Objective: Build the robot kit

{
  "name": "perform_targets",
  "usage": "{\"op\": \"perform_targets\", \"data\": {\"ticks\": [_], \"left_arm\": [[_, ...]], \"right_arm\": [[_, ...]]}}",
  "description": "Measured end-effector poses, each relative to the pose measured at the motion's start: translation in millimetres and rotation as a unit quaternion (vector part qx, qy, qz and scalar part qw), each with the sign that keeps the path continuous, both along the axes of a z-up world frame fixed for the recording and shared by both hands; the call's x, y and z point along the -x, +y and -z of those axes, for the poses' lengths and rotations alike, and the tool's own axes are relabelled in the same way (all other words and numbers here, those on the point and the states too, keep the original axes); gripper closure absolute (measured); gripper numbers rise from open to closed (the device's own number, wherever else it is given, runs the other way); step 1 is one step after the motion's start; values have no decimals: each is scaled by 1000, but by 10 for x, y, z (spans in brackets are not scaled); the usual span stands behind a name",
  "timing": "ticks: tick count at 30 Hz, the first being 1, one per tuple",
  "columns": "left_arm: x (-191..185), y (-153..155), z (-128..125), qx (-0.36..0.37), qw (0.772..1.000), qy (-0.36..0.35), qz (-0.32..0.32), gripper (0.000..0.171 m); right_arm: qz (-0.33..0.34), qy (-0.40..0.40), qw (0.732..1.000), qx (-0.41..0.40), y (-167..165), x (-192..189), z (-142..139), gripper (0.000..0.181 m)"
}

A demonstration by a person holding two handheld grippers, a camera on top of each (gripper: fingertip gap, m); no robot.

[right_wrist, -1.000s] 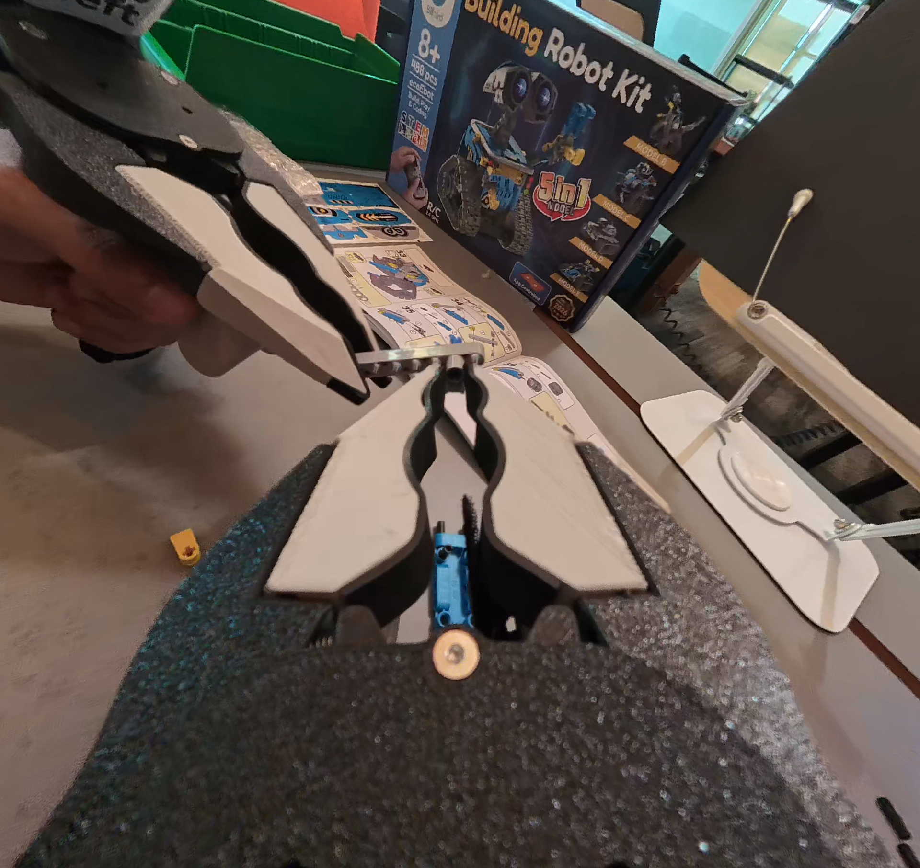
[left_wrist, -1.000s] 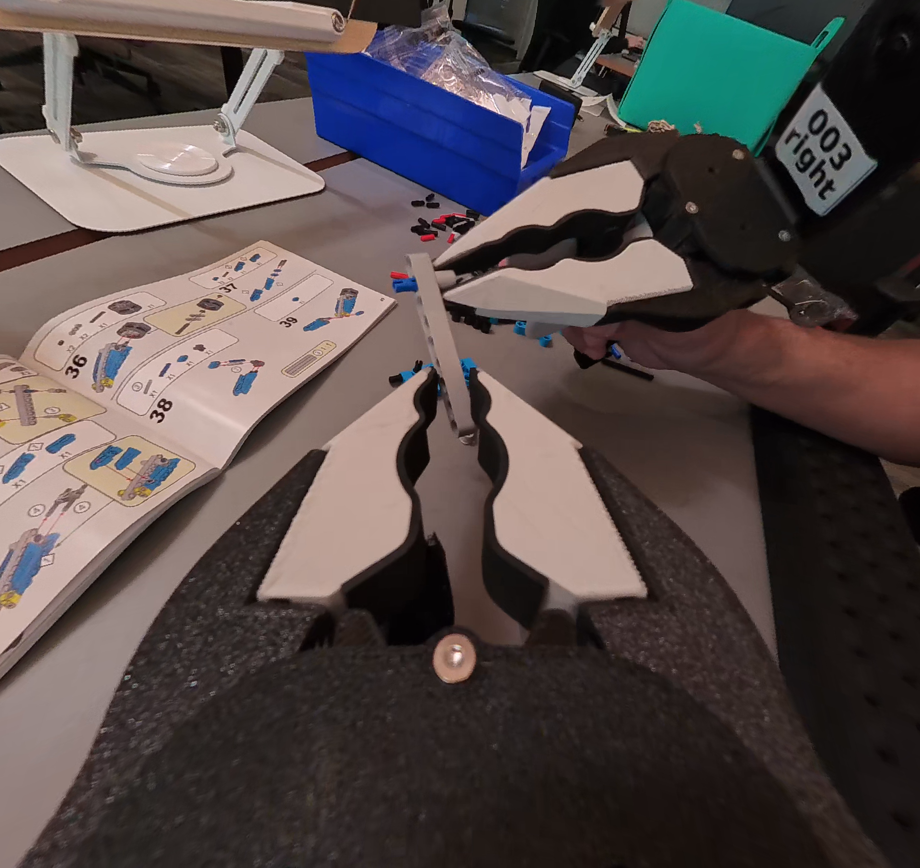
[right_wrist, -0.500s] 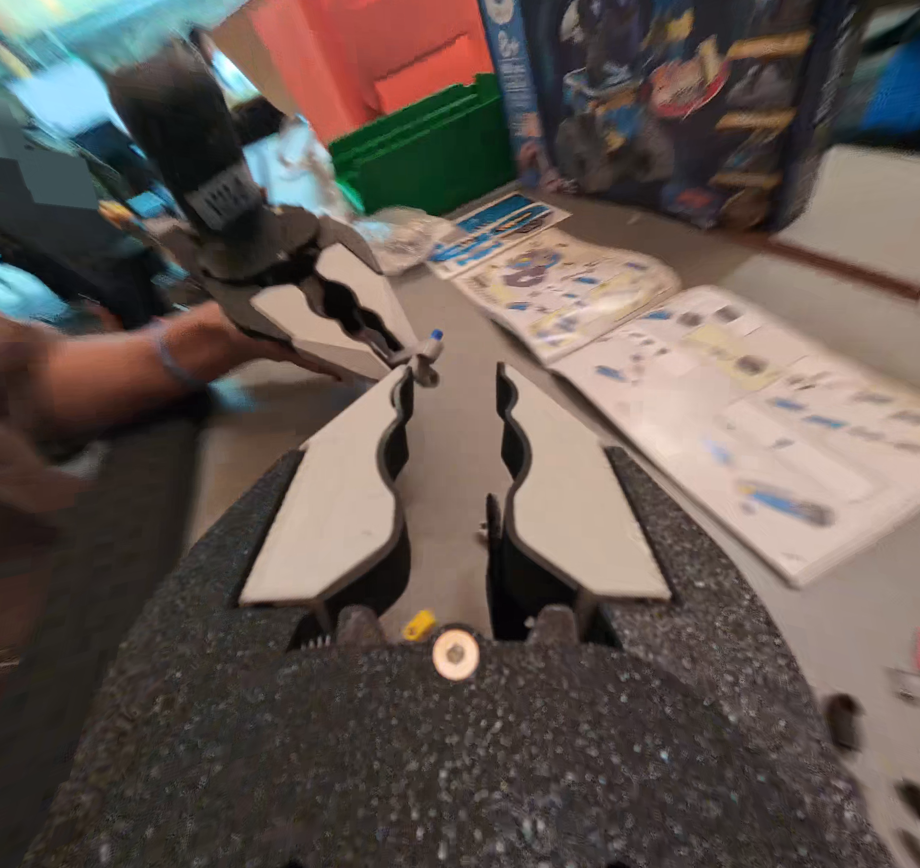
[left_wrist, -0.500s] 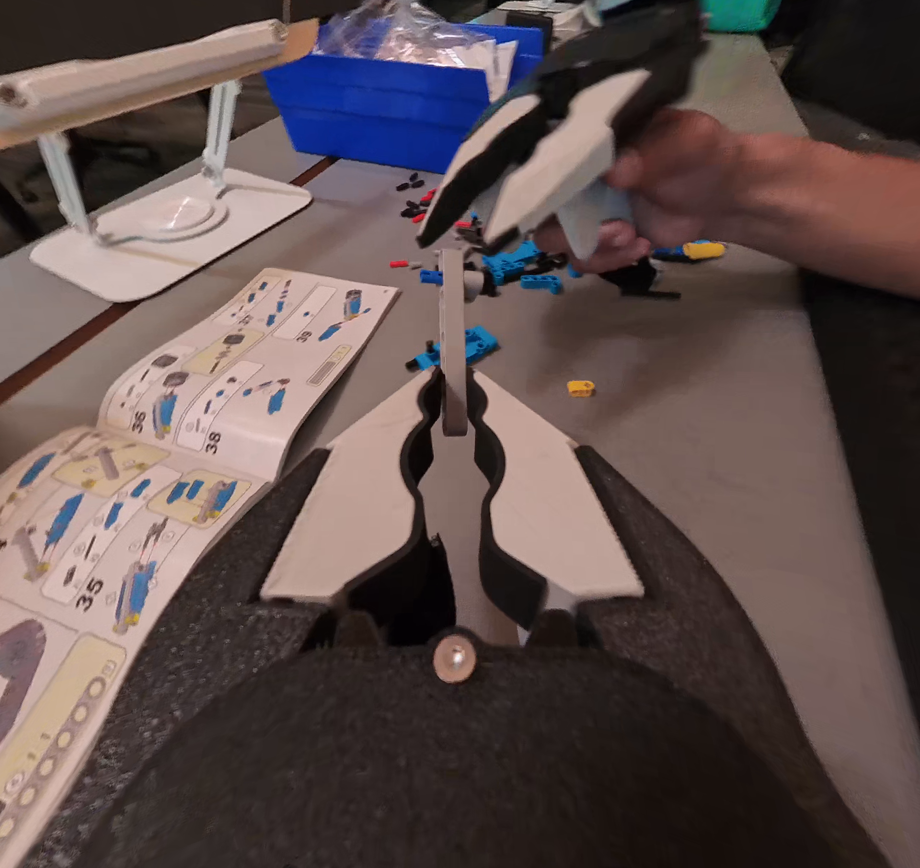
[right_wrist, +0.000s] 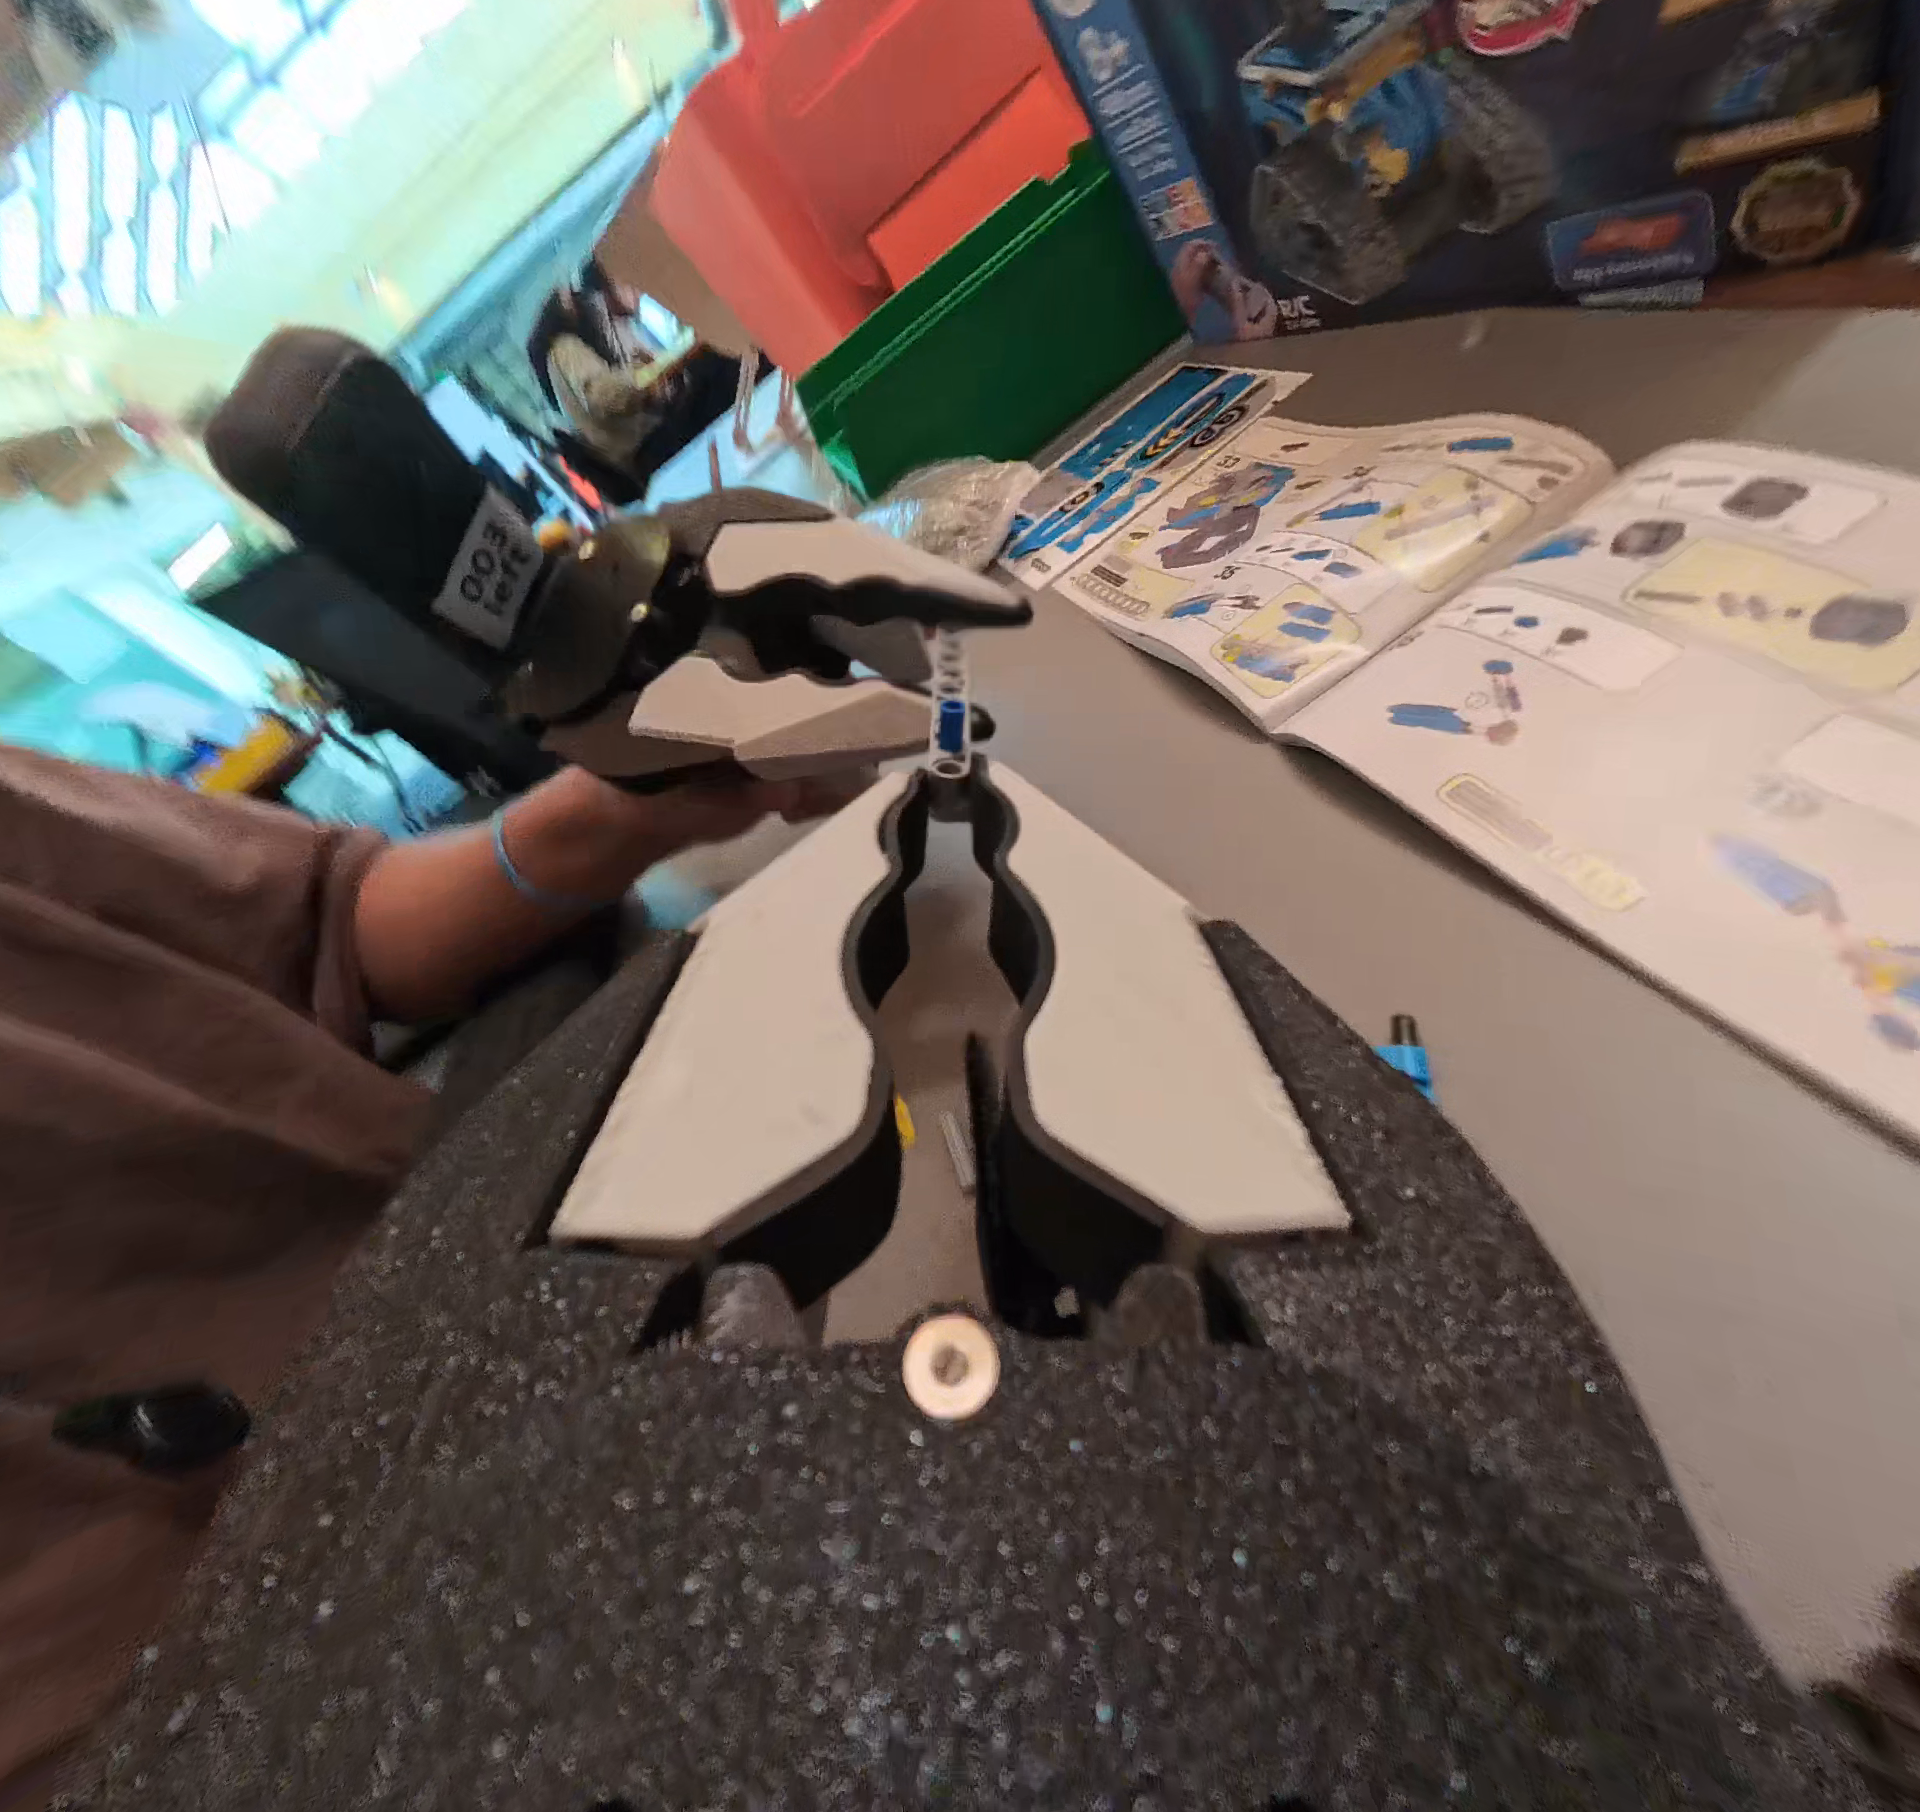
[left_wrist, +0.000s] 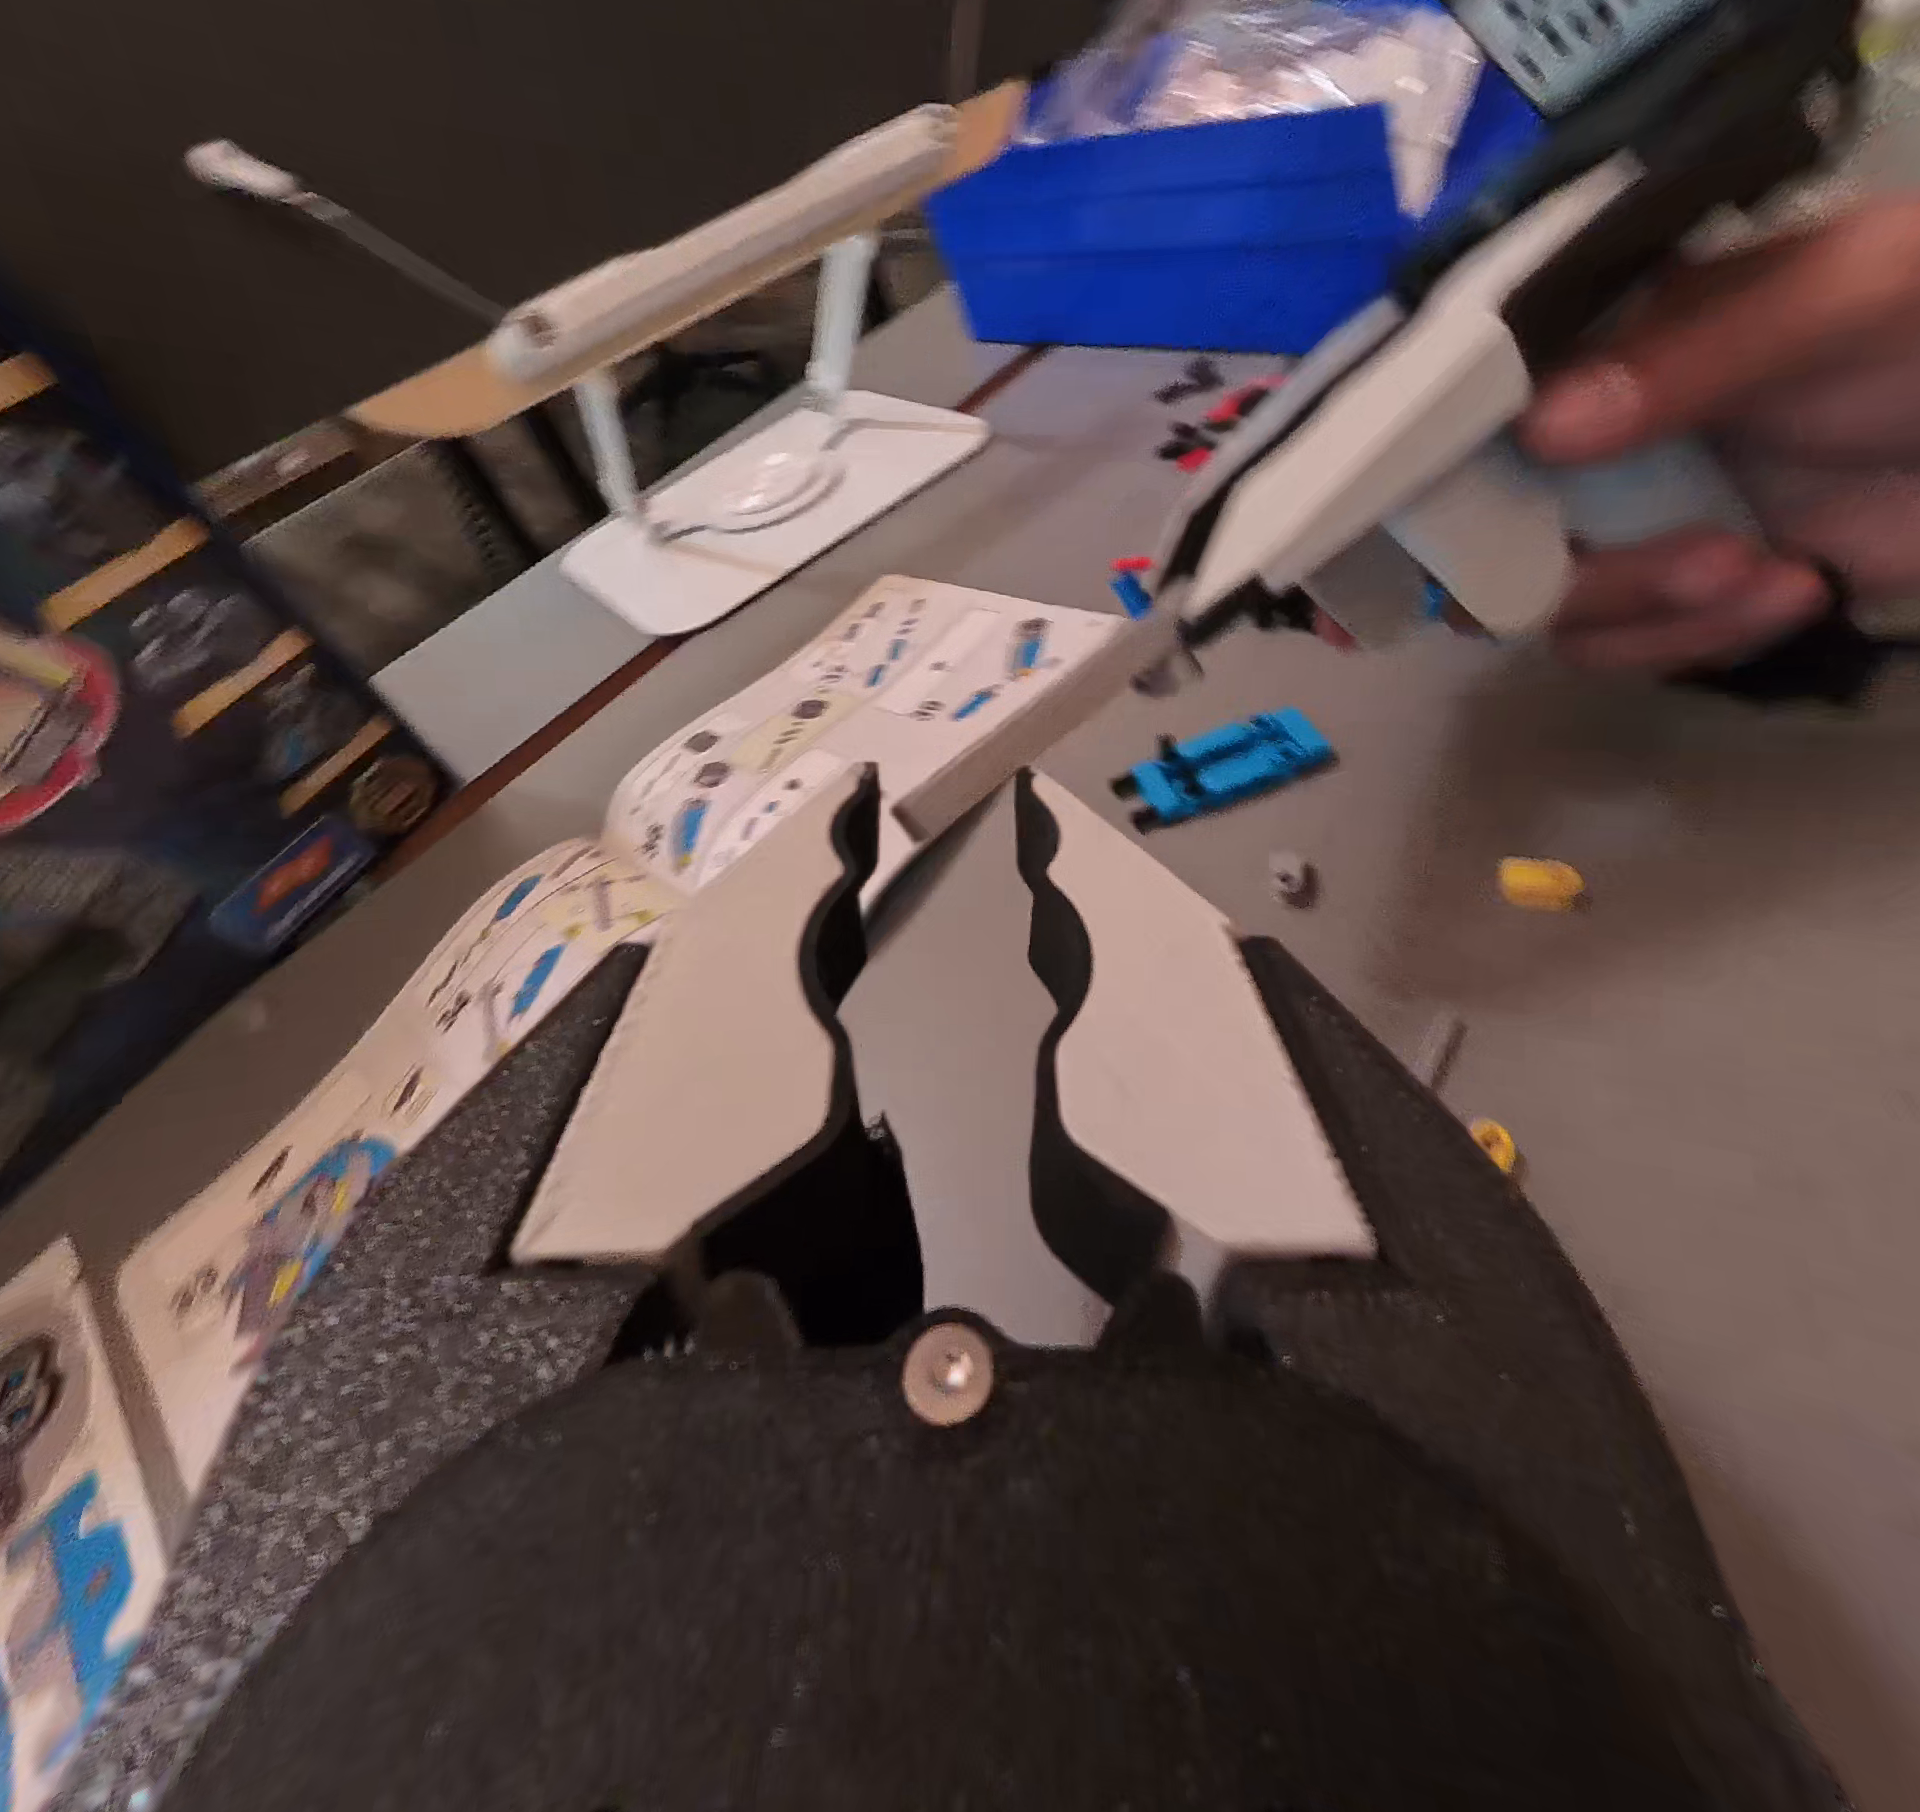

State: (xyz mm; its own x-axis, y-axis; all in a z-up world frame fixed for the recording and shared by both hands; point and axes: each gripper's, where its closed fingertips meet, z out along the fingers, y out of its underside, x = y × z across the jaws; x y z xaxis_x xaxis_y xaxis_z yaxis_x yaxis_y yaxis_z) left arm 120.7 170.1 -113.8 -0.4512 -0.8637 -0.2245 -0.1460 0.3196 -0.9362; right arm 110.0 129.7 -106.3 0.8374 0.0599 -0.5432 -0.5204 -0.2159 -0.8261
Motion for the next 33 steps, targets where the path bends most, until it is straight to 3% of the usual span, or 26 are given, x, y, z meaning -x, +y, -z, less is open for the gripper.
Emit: {"op": "perform_targets", "data": {"ticks": [3,5,8,10,12,18,28,30,33], "left_arm": [[-64,190,-126,27,996,-27,-77,146],[-28,274,-330,27,990,-84,-112,145],[135,99,-604,49,986,-148,-64,147],[195,-99,-558,36,989,-141,-8,147],[197,-163,-491,-2,989,-148,2,147],[261,-361,-424,-92,977,-190,26,151],[195,-316,-326,-126,977,-175,4,165],[198,-312,-310,-110,981,-158,14,165],[206,-259,-325,-26,993,-114,35,165]], "right_arm": [[9,114,993,-36,127,27,10,174],[21,197,977,-81,161,-10,-69,175],[21,302,941,-150,105,-95,-200,175],[13,340,925,-172,70,-107,-242,175],[-7,365,912,-190,55,-65,-317,175],[-37,371,907,-197,72,83,-426,175],[-24,395,903,-169,139,116,-289,174],[-19,360,921,-148,143,117,-273,173],[2,229,967,-115,9,-35,-353,160]]}}
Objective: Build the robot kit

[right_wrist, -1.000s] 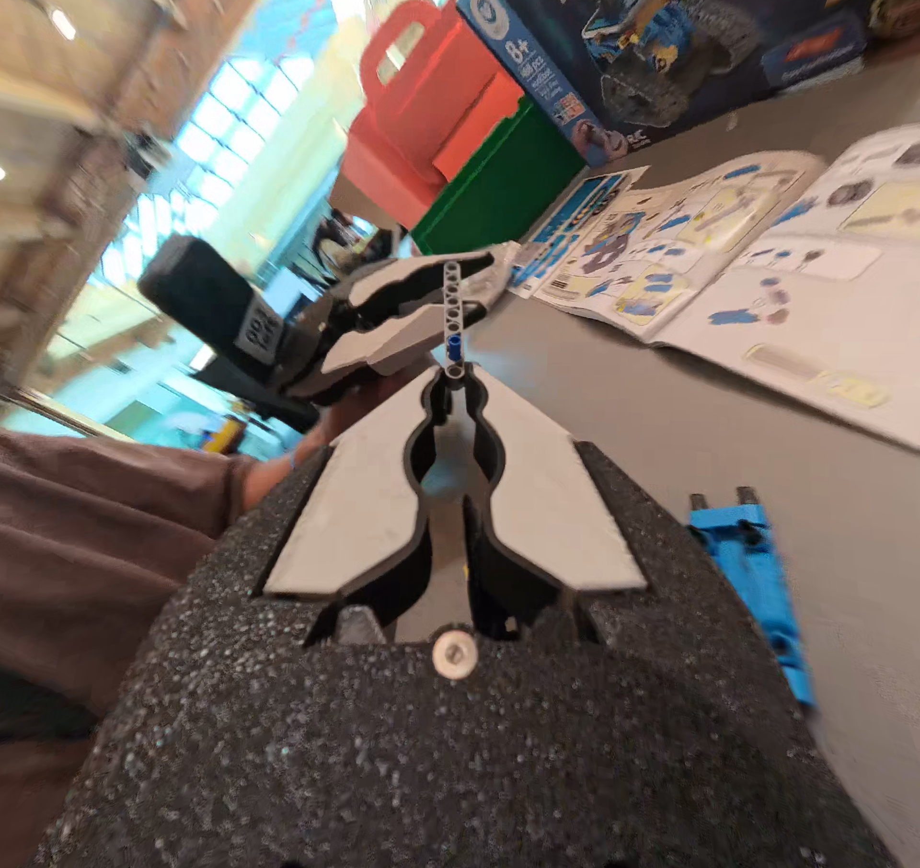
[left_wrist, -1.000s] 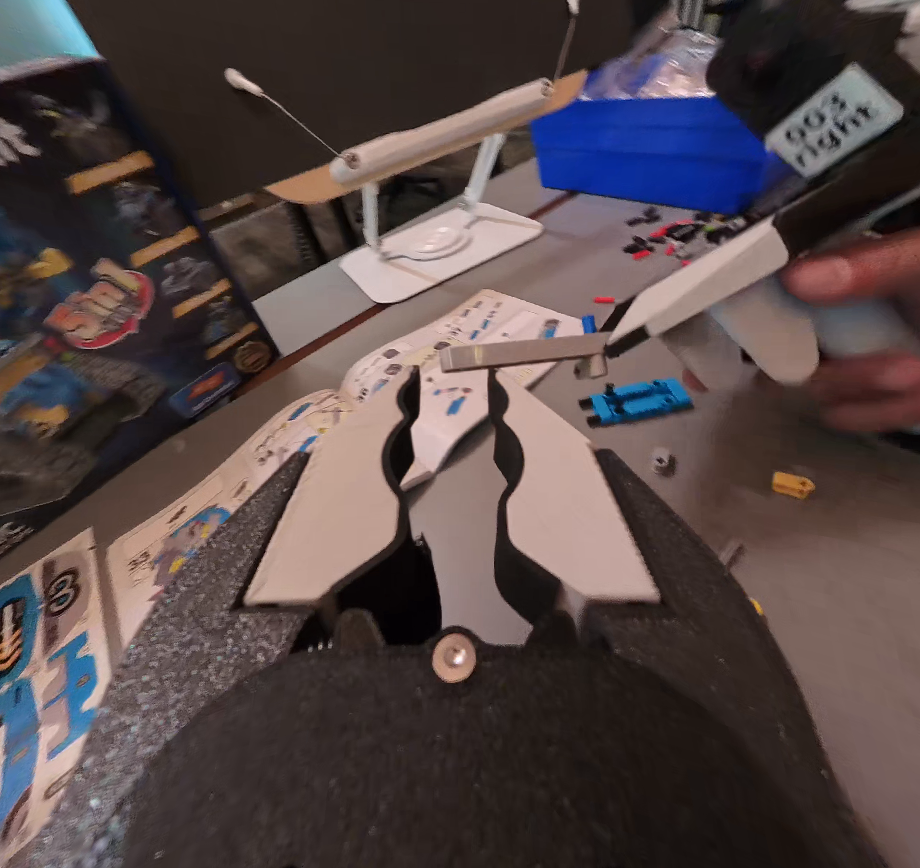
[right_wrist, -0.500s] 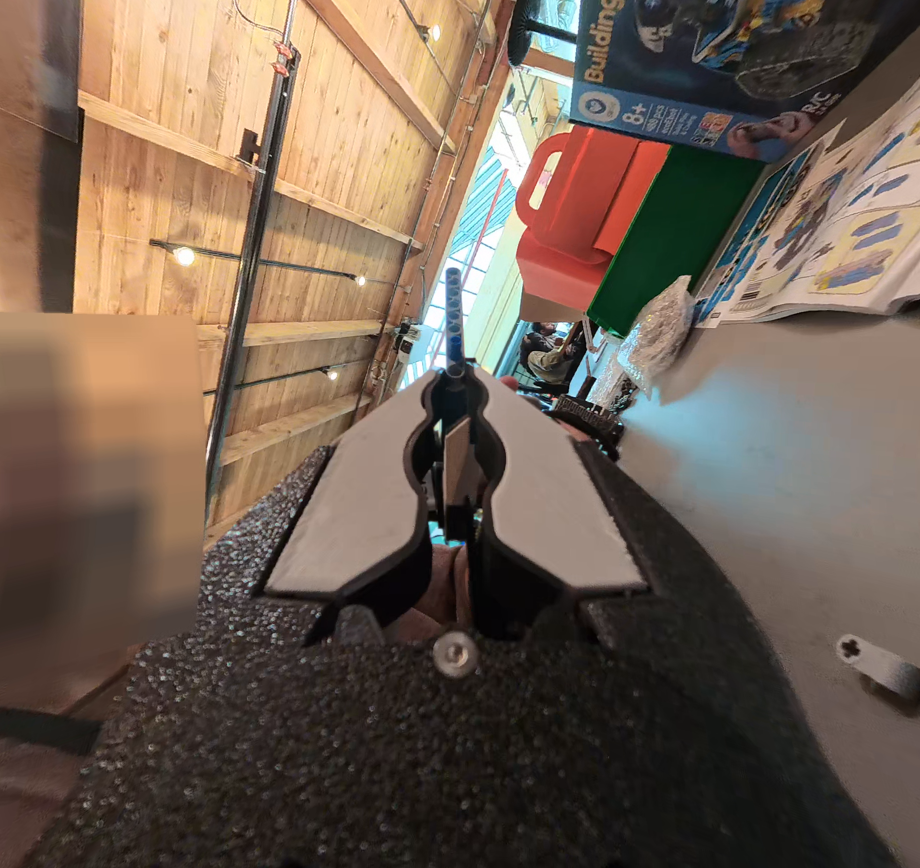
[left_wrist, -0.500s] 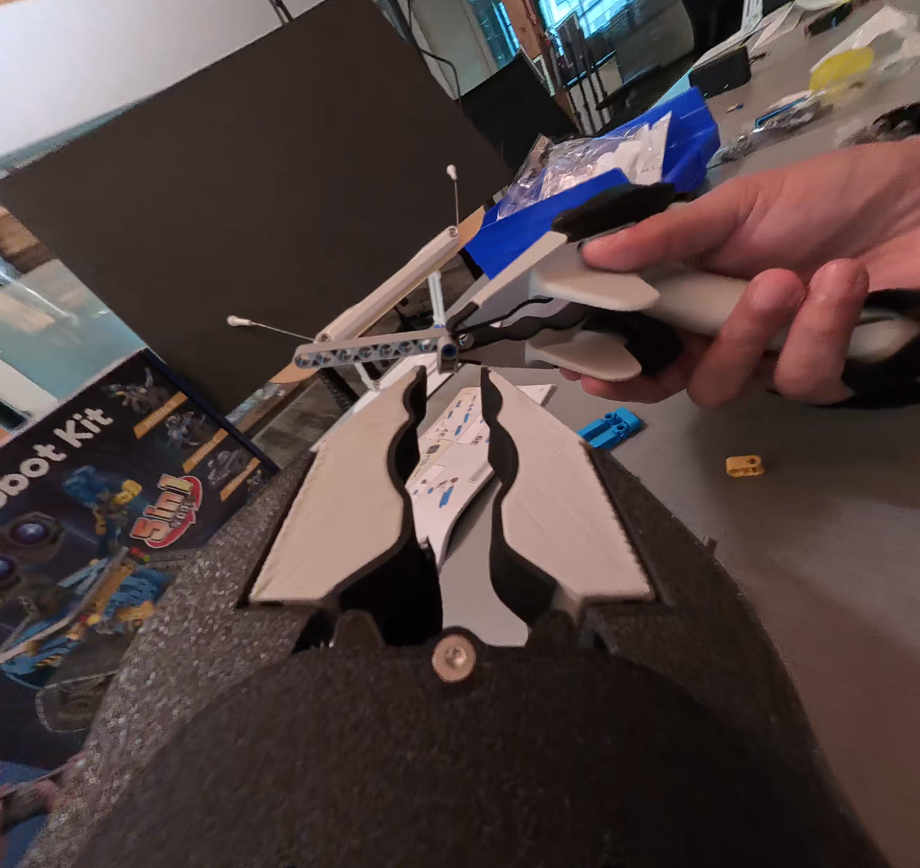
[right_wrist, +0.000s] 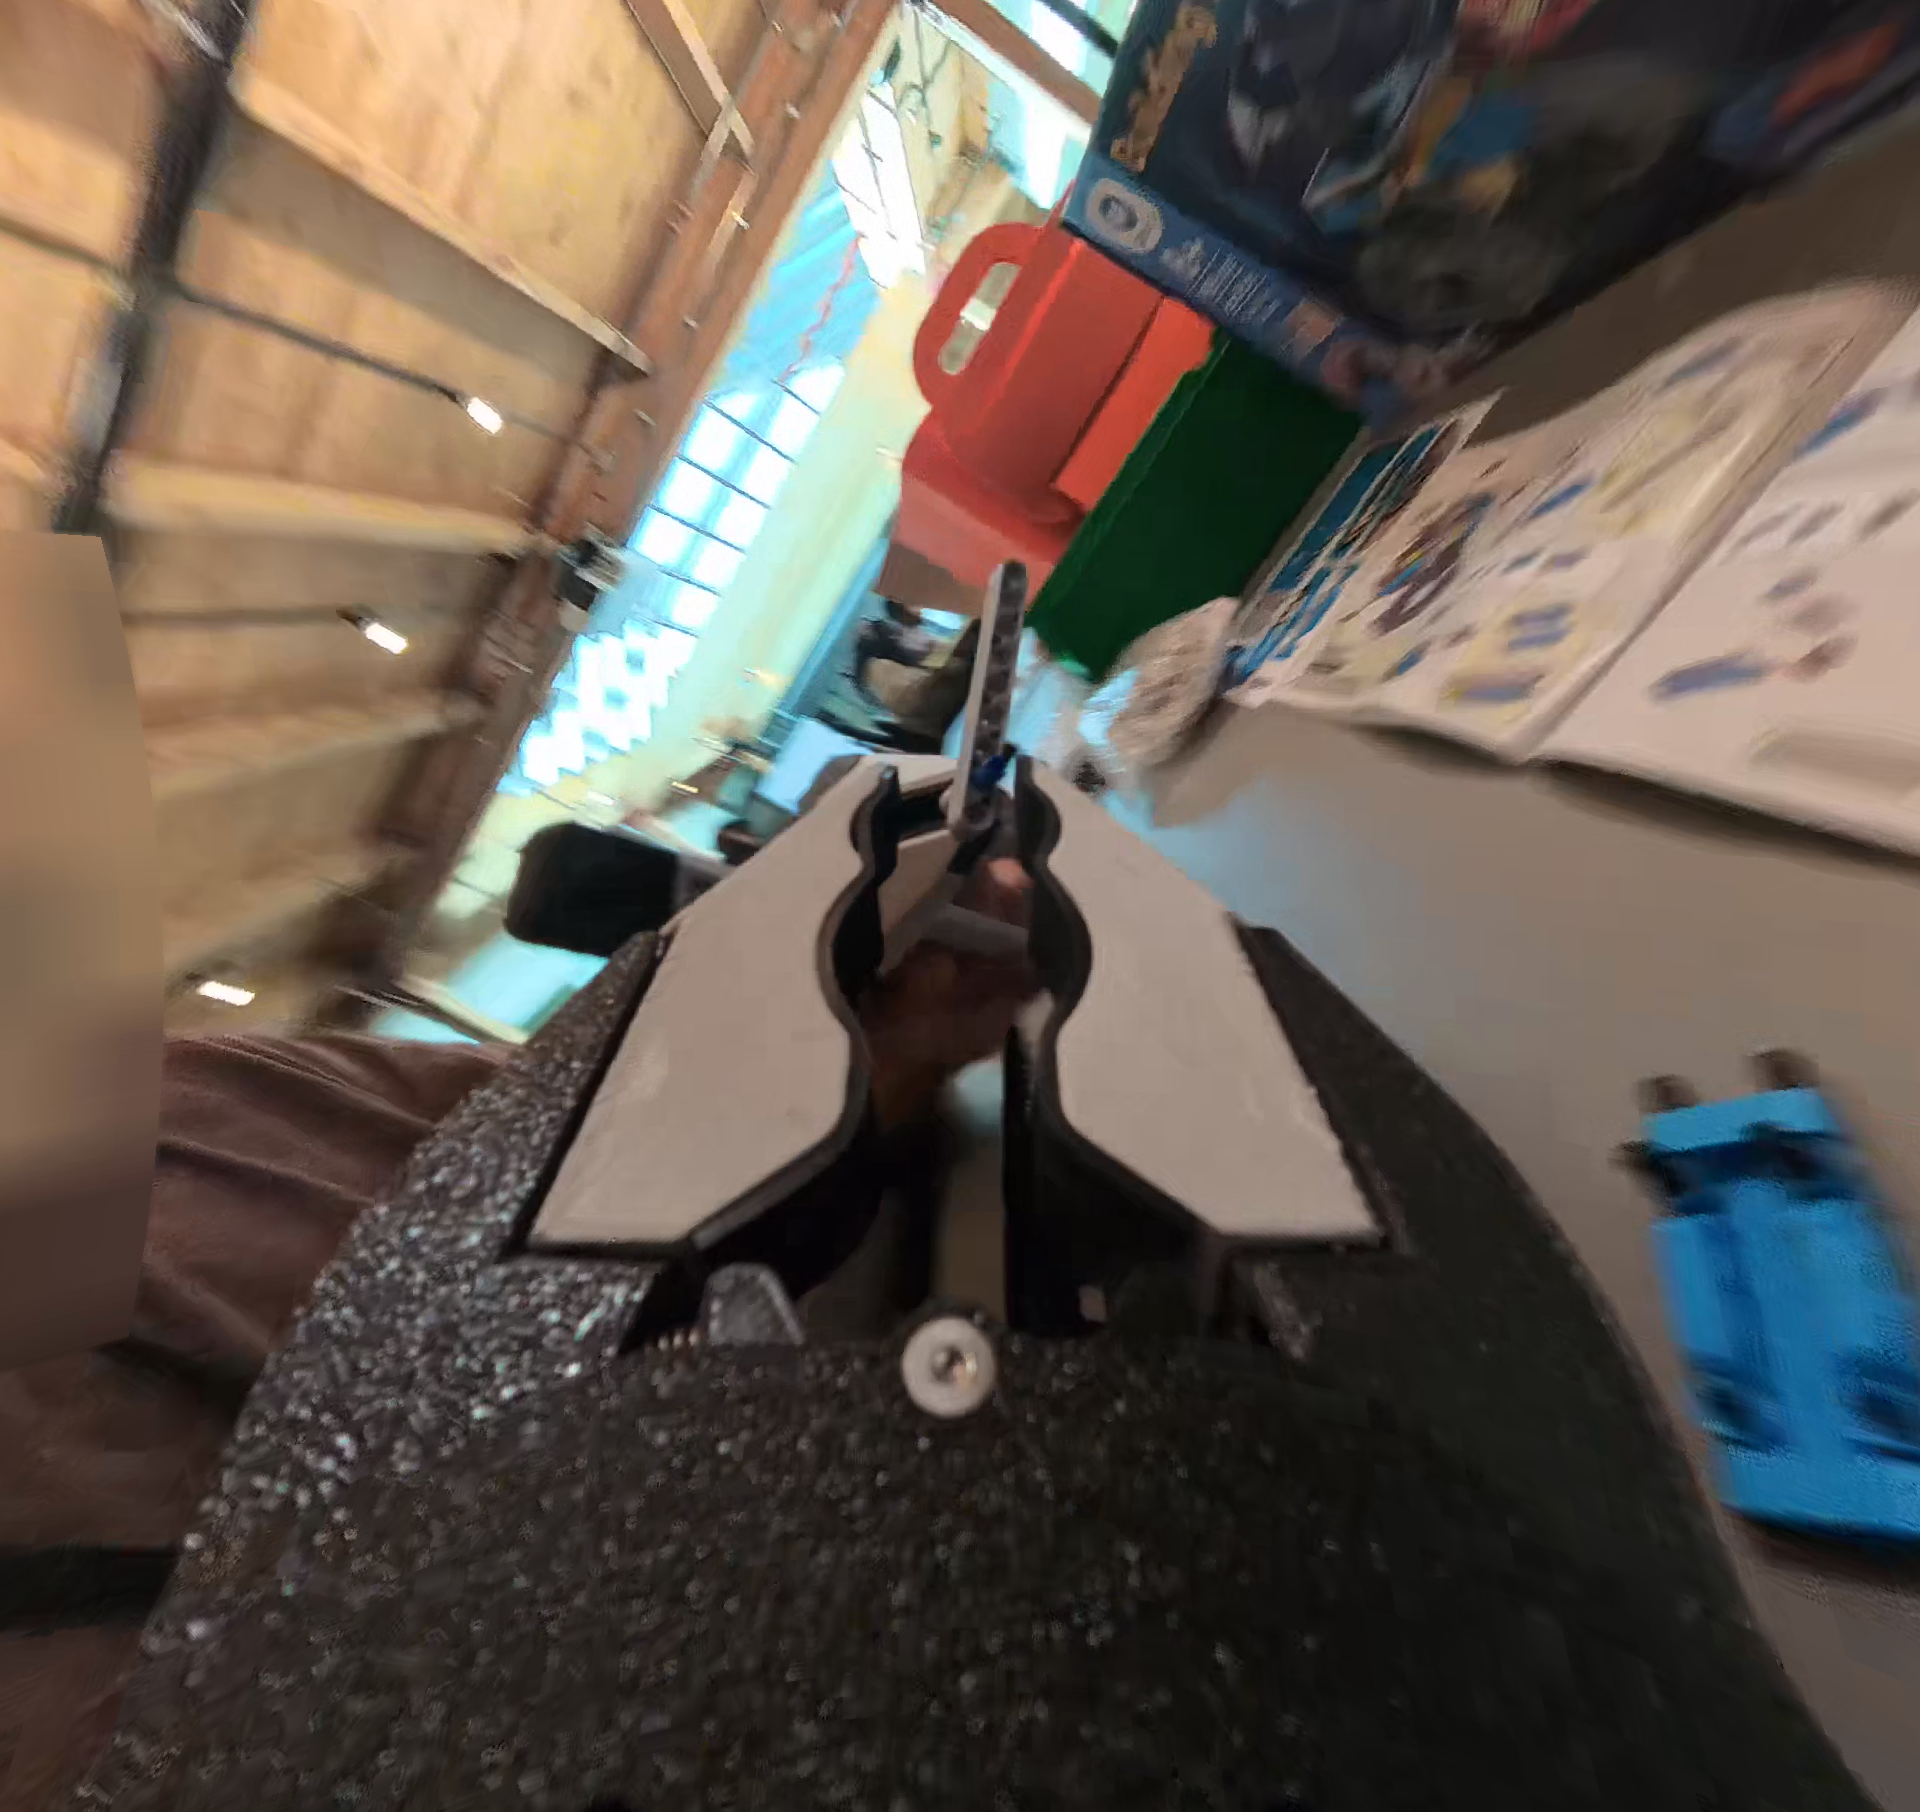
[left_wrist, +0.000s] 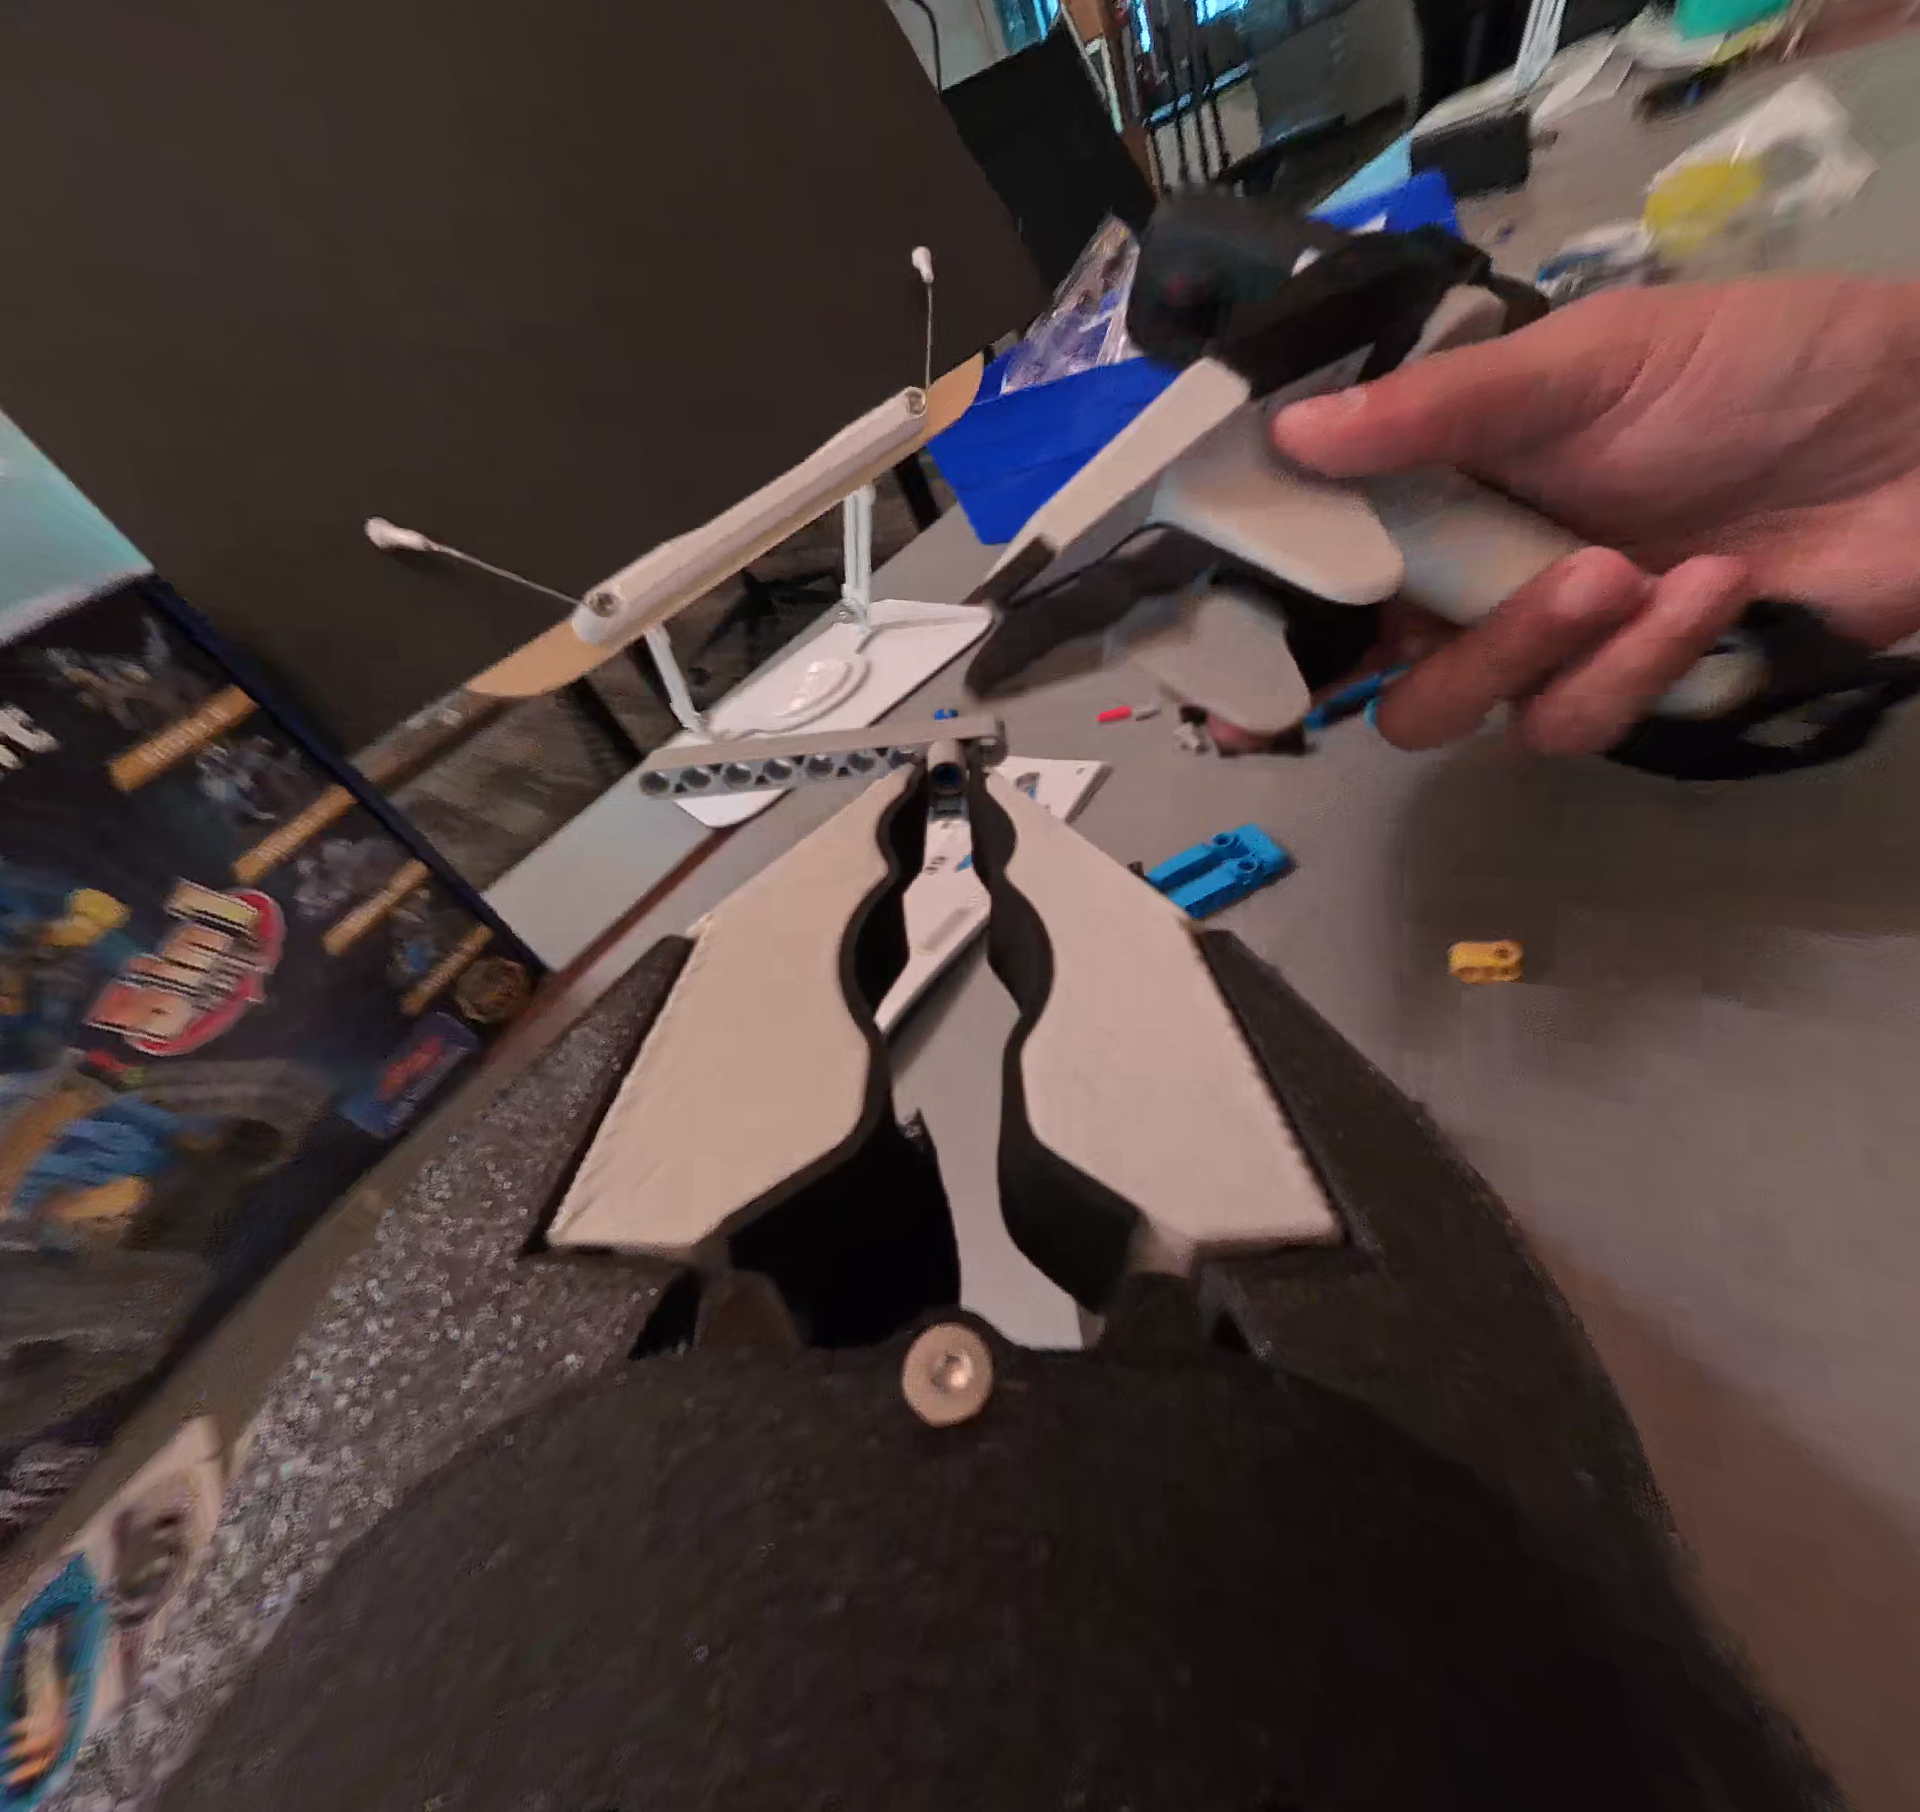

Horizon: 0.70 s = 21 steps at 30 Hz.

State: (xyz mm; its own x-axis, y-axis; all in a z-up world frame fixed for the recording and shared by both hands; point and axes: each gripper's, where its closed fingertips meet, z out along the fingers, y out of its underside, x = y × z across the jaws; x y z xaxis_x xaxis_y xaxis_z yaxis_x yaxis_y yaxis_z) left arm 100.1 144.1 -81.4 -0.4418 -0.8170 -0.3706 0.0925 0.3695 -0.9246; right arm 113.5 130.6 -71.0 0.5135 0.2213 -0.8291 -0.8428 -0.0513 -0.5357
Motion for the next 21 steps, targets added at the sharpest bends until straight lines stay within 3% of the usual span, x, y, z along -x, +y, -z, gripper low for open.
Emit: {"op": "perform_targets", "data": {"ticks": [3,5,7,10,14,21], "left_arm": [[8,88,-51,84,995,42,31,165],[24,79,-36,132,986,82,64,165],[26,92,-50,173,977,100,78,165],[122,-63,-9,224,949,162,151,165],[172,-133,16,258,927,197,188,165],[122,-63,38,260,929,202,171,165]], "right_arm": [[13,-215,973,86,-249,-104,36,168],[-35,-362,910,200,-398,-30,372,160],[-56,-459,833,302,-522,-75,786,149],[-110,-511,782,340,-469,39,1152,148],[-135,-528,760,355,-406,72,1340,150],[-146,-504,778,344,-429,149,1295,164]]}}
